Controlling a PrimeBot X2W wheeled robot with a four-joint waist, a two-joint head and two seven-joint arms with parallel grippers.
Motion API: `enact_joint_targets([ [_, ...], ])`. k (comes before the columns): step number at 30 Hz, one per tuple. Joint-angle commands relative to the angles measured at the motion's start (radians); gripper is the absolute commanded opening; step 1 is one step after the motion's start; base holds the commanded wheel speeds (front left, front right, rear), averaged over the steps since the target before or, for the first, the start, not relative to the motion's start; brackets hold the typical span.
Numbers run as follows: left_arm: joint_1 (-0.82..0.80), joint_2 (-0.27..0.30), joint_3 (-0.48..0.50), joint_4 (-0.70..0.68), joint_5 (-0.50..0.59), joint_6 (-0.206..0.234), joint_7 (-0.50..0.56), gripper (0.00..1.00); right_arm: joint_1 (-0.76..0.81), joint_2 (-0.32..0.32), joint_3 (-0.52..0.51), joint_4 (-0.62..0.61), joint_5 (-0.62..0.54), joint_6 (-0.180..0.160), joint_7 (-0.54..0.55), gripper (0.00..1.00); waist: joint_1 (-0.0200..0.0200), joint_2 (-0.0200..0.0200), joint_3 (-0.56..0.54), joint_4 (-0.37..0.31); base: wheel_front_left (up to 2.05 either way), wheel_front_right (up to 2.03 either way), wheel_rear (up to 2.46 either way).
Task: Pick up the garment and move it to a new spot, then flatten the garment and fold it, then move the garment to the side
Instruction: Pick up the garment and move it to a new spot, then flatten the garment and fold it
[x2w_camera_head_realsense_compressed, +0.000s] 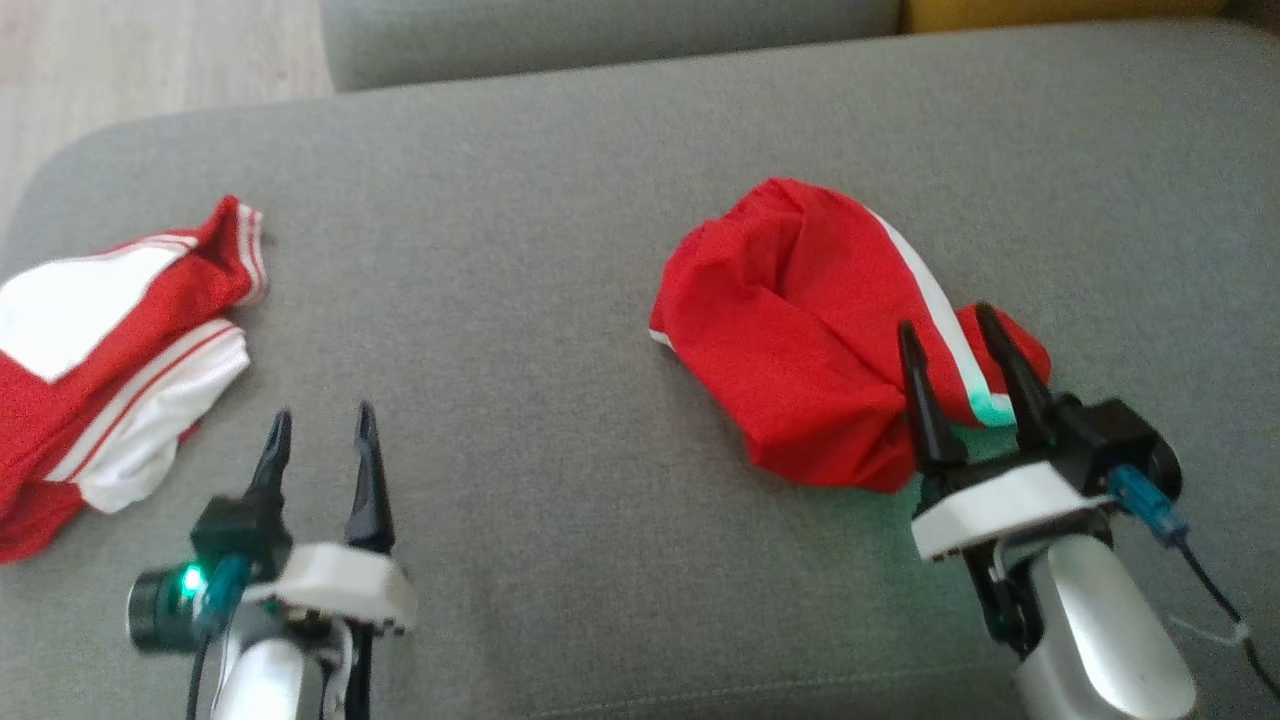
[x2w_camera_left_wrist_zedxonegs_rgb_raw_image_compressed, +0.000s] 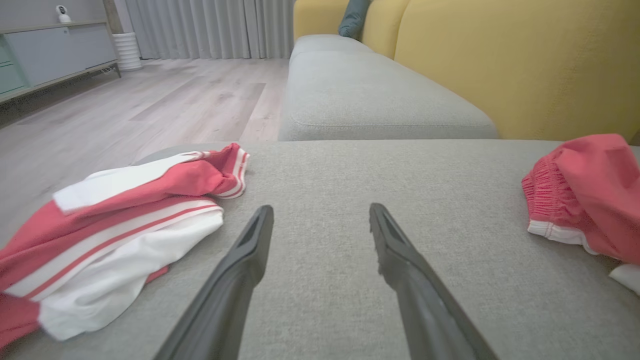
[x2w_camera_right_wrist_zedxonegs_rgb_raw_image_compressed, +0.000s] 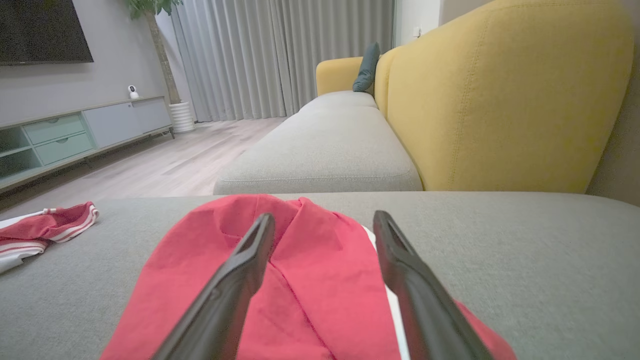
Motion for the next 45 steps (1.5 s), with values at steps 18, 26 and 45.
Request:
enact_joint_targets([
  [18, 0.018, -0.004, -0.057, -0.041, -0.034, 0.003, -0.005, 1.0, -0.052, 0.004, -0.152, 0.181, -0.069, 0.007, -0.006, 0.93, 0.0001, 0.0, 0.009, 0.057, 0.0, 0.0, 0.0],
  [26, 0.008, -0.004, -0.073, -0.031, -0.052, 0.01, -0.005, 1.0, -0.119, 0.004, -0.184, 0.338, -0.052, 0.007, -0.006, 0.0, 0.0001, 0.0, 0.017, 0.084, 0.0, 0.0, 0.0],
  [45, -0.016, -0.004, -0.152, -0.032, -0.032, -0.003, -0.005, 1.0, -0.351, -0.035, -0.2, 0.015, -0.113, 0.007, -0.006, 0.0, 0.0001, 0.0, -0.012, 0.132, 0.0, 0.0, 0.0],
])
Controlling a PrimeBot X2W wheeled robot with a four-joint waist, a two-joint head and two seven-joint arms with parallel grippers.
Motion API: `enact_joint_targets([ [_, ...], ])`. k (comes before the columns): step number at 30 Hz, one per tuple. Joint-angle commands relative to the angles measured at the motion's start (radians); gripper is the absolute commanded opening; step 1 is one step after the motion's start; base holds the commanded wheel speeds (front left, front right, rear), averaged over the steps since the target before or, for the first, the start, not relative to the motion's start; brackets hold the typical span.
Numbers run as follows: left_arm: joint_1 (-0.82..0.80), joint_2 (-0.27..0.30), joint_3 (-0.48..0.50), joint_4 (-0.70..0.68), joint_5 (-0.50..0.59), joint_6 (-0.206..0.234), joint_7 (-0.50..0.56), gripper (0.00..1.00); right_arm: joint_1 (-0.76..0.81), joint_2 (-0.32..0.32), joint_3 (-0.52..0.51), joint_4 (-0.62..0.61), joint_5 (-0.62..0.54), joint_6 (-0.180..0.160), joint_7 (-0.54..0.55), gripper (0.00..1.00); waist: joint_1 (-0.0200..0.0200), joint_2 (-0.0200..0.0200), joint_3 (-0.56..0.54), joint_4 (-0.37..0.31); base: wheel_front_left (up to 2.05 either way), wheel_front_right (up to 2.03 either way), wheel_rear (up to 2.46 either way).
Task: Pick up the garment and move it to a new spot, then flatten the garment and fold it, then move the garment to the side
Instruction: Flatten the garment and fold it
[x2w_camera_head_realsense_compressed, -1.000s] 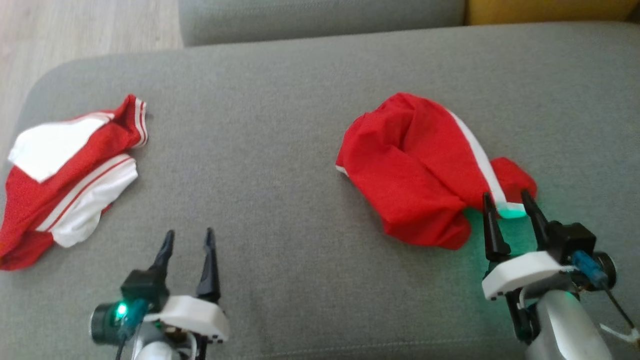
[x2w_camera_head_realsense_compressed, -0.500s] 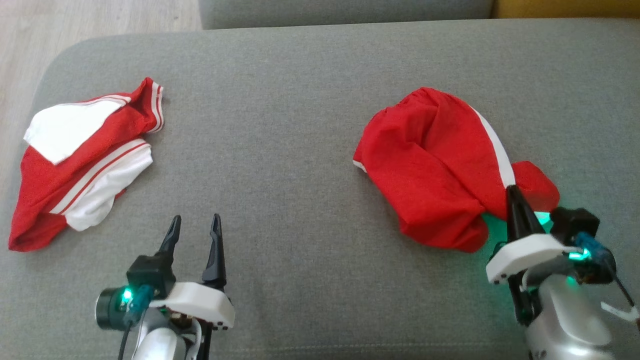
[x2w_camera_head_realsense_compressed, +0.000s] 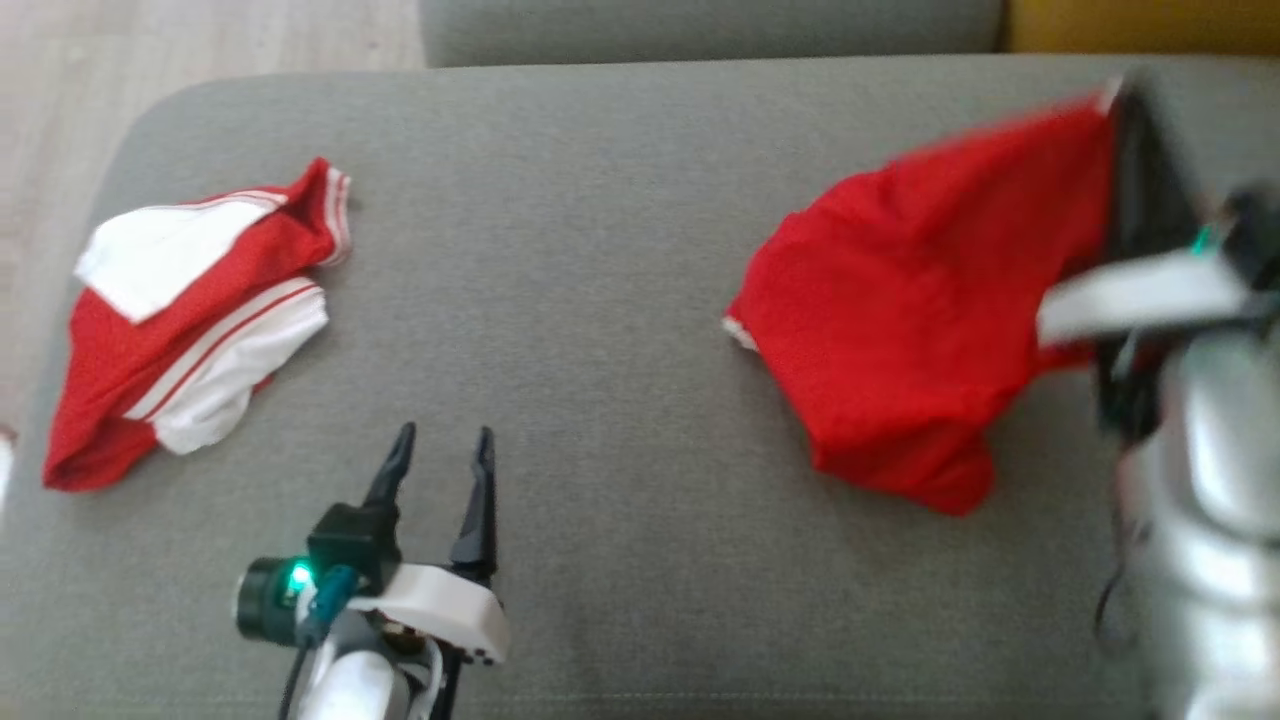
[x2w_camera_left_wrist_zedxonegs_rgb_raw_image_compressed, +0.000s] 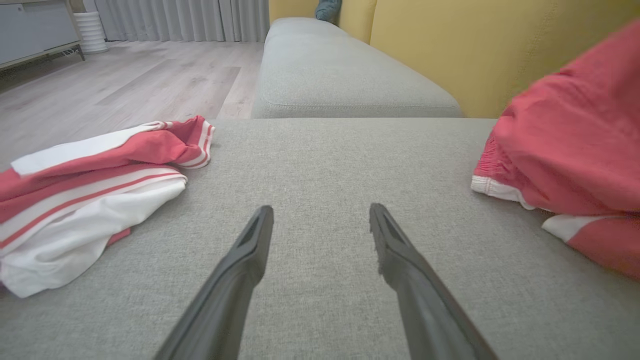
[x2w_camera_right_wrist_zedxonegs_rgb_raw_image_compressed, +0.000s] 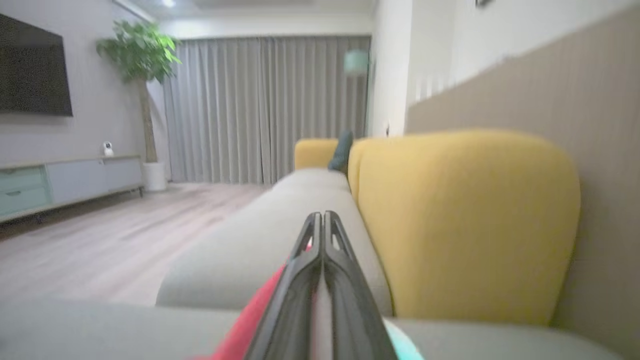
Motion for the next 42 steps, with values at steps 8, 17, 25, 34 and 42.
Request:
enact_joint_targets([
  [8, -0.018, 0.002, -0.041, -0.031, -0.052, 0.019, -0.005, 1.0, -0.328, -0.094, 0.24, -0.169, -0.072, 0.007, -0.006, 0.0, 0.0, 0.0, -0.047, 0.143, 0.0, 0.0, 0.0],
  [17, 0.014, 0.002, -0.022, -0.028, -0.059, 0.024, -0.005, 1.0, -0.157, -0.096, 0.65, -0.175, 0.005, 0.007, -0.006, 0.0, 0.0, 0.0, -0.043, 0.151, 0.0, 0.0, 0.0],
  [25, -0.023, 0.002, -0.035, -0.017, -0.066, 0.014, -0.005, 1.0, 0.112, -0.098, 0.866, 0.044, 0.181, 0.007, -0.006, 1.0, 0.0, 0.0, 0.005, 0.095, 0.0, 0.0, 0.0],
  [34, -0.046, 0.002, -0.038, -0.016, -0.064, 0.013, -0.005, 1.0, 0.22, -0.089, 0.61, 0.039, 0.178, 0.007, -0.006, 1.0, 0.0, 0.0, 0.019, 0.071, 0.0, 0.0, 0.0],
  [42, -0.05, 0.002, -0.055, -0.013, -0.071, 0.011, -0.005, 1.0, 0.22, -0.028, 0.523, 0.201, 0.134, 0.007, -0.006, 1.0, 0.0, 0.0, 0.027, 0.109, 0.0, 0.0, 0.0],
])
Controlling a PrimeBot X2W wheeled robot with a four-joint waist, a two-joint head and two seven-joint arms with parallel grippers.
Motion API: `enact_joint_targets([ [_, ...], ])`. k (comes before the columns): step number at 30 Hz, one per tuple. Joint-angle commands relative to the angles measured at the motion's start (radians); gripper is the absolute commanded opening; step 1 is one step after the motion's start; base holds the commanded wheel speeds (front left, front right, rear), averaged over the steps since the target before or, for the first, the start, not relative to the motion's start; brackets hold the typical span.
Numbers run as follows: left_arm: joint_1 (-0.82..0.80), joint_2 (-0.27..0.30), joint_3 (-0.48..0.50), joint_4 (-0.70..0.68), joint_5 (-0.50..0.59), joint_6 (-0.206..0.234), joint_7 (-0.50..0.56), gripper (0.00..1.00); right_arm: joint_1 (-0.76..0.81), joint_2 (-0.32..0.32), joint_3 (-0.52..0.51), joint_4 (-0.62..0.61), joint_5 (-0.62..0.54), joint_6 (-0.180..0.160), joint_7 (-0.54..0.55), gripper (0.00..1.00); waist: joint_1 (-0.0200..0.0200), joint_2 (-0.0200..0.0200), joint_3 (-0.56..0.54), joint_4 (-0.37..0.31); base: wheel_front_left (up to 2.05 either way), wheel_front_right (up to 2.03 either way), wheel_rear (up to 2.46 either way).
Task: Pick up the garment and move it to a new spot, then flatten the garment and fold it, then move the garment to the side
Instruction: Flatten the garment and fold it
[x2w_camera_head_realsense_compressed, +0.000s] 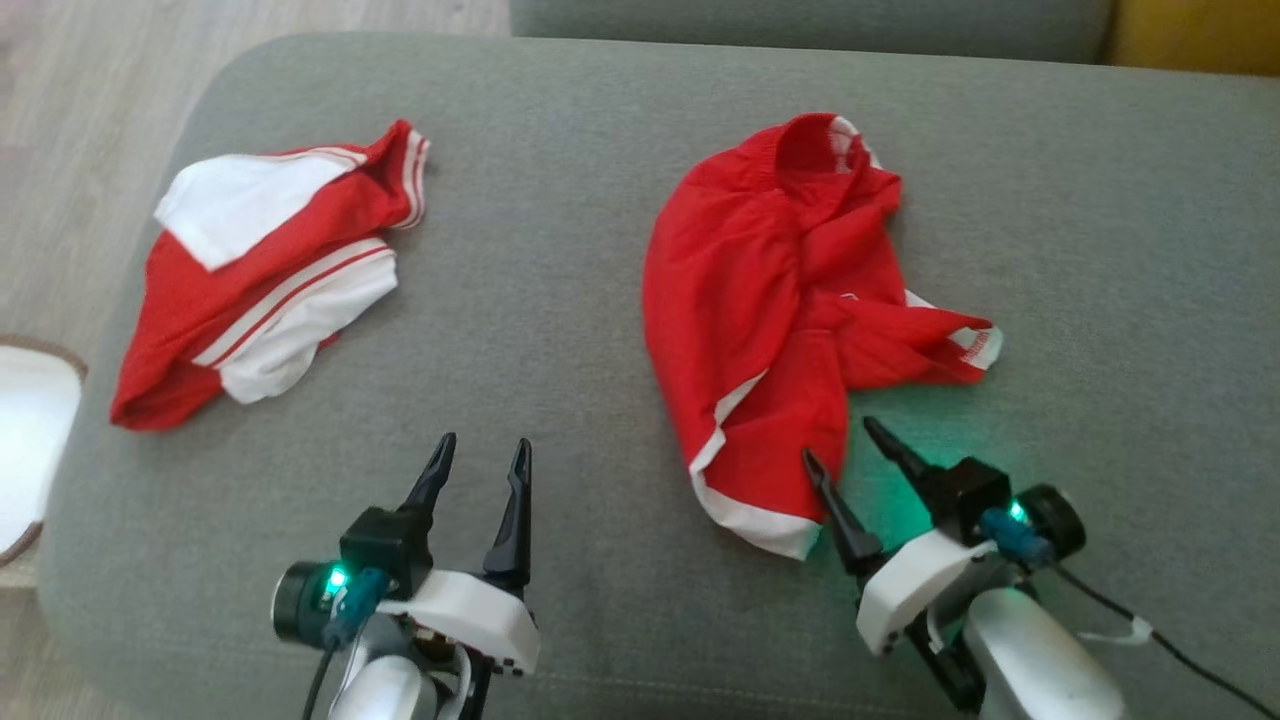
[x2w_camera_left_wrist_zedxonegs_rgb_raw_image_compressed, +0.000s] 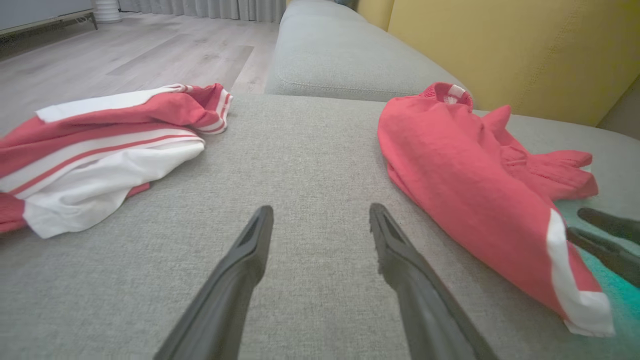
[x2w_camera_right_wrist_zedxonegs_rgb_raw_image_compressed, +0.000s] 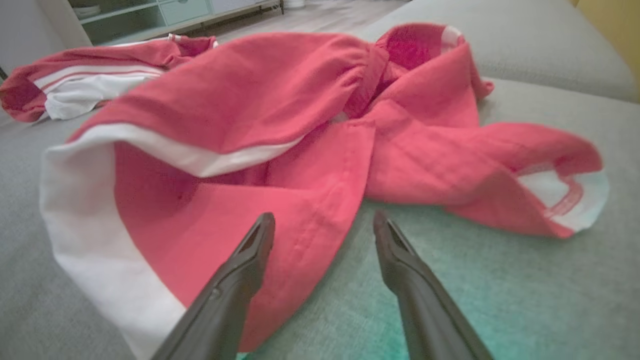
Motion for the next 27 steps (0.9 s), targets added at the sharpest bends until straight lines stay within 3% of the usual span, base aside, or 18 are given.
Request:
enact_joint_targets([
  [1, -0.042, 0.002, 0.029, -0.027, -0.006, 0.001, -0.006, 1.0, -0.02, 0.013, 0.018, -0.011, -0.003, 0.007, -0.006, 1.0, 0.0, 0.0, 0.004, 0.013, 0.0, 0.0, 0.0],
  [5, -0.038, 0.002, 0.028, -0.028, -0.009, 0.003, -0.006, 1.0, -0.027, 0.03, 0.035, 0.113, -0.004, 0.007, -0.004, 1.0, 0.0, 0.0, 0.007, 0.035, 0.0, 0.0, 0.0],
  [6, -0.037, 0.002, 0.029, -0.029, -0.009, 0.003, -0.006, 1.0, -0.032, 0.036, 0.044, 0.141, 0.004, 0.007, -0.004, 0.72, 0.0, 0.0, 0.008, 0.038, 0.0, 0.0, 0.0],
  [7, -0.036, 0.002, 0.029, -0.029, -0.01, 0.003, -0.006, 1.0, -0.037, 0.04, 0.055, 0.167, 0.01, 0.007, -0.002, 0.0, 0.0, 0.0, 0.008, 0.04, 0.0, 0.0, 0.0],
  [8, -0.036, 0.002, 0.03, -0.03, -0.01, 0.004, -0.006, 1.0, -0.043, 0.043, 0.061, 0.189, 0.019, 0.007, -0.002, 0.0, 0.0, 0.0, 0.009, 0.04, 0.0, 0.0, 0.0],
  [11, -0.036, 0.002, 0.036, -0.035, -0.013, 0.008, -0.006, 1.0, -0.075, 0.017, 0.032, 0.218, 0.023, 0.007, -0.005, 0.0, 0.0, 0.0, 0.008, 0.031, 0.0, 0.0, 0.0],
  [17, -0.042, 0.002, 0.041, -0.048, -0.015, 0.007, -0.006, 1.0, -0.09, -0.097, -0.169, 0.121, -0.021, 0.007, -0.006, 0.0, 0.0, 0.0, -0.004, -0.022, 0.0, 0.0, 0.0],
  [22, -0.042, 0.002, 0.036, -0.046, -0.016, 0.003, -0.006, 1.0, -0.069, -0.144, -0.295, 0.099, -0.083, 0.007, -0.006, 0.0, 0.0, 0.0, -0.017, -0.067, 0.0, 0.0, 0.0],
  [23, -0.042, 0.002, 0.035, -0.044, -0.016, 0.003, -0.006, 1.0, -0.066, -0.145, -0.309, 0.111, -0.098, 0.007, -0.006, 0.61, 0.0, 0.0, -0.018, -0.073, 0.0, 0.0, 0.0],
  [24, -0.042, 0.002, 0.034, -0.042, -0.015, 0.003, -0.006, 1.0, -0.067, -0.14, -0.33, 0.109, -0.101, 0.007, -0.006, 1.0, 0.0, 0.0, -0.019, -0.077, 0.0, 0.0, 0.0],
  [27, -0.044, 0.002, 0.032, -0.039, -0.013, 0.0, -0.006, 1.0, -0.069, -0.114, -0.383, 0.044, -0.114, 0.007, -0.006, 1.0, 0.0, 0.0, -0.018, -0.085, 0.0, 0.0, 0.0],
])
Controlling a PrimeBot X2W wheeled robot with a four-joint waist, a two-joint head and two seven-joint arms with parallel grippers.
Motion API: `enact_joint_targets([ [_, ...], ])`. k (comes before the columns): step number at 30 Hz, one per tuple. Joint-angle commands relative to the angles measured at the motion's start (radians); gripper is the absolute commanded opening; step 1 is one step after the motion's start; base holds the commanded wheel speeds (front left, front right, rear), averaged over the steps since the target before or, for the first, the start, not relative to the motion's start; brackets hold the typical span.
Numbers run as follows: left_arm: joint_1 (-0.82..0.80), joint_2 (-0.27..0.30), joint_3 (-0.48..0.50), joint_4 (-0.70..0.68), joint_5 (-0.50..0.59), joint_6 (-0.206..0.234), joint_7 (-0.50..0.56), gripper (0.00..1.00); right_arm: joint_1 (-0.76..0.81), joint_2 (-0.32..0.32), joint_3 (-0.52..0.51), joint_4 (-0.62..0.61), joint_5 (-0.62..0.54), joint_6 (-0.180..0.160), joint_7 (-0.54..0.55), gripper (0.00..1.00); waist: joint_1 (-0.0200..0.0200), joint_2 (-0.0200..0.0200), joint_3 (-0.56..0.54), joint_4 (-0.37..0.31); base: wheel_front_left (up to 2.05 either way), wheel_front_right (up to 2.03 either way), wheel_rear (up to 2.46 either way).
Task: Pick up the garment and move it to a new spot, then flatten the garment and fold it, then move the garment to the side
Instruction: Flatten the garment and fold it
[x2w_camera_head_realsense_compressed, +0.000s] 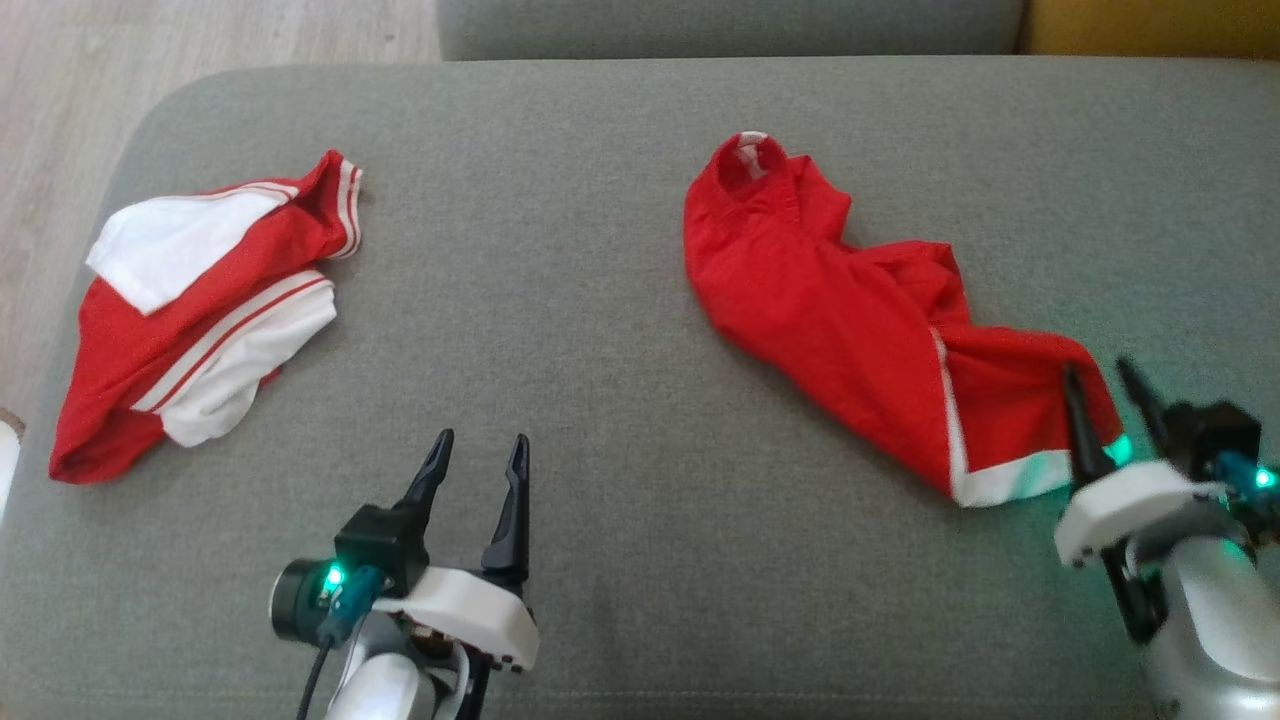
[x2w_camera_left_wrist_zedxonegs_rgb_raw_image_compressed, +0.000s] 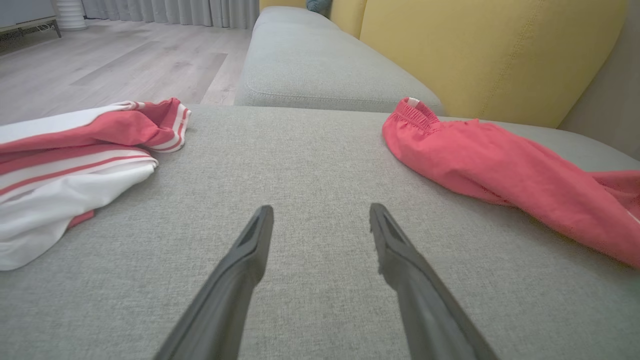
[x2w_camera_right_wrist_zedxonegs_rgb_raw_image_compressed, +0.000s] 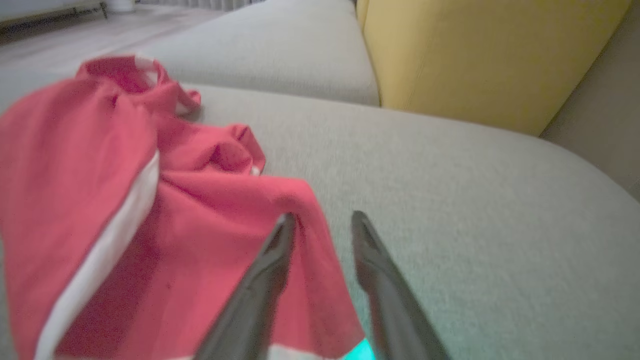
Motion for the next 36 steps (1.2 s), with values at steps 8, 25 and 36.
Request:
enact_joint_targets([
  [8, -0.045, 0.002, 0.022, -0.023, 0.003, -0.008, -0.006, 1.0, -0.034, 0.103, 0.035, -0.181, 0.002, 0.006, -0.005, 1.0, 0.0, 0.0, 0.008, 0.011, 0.0, 0.0, 0.0],
  [25, -0.056, 0.002, 0.005, -0.02, -0.011, 0.0, -0.006, 1.0, -0.259, 0.117, 0.134, 0.149, 0.1, 0.006, -0.002, 0.24, 0.0, 0.0, 0.054, 0.112, 0.0, 0.0, 0.0],
  [36, -0.07, 0.002, -0.002, -0.03, -0.017, 0.004, -0.006, 1.0, -0.277, 0.14, 0.207, 0.004, 0.139, 0.006, -0.005, 0.0, 0.0, 0.0, 0.046, 0.108, 0.0, 0.0, 0.0],
])
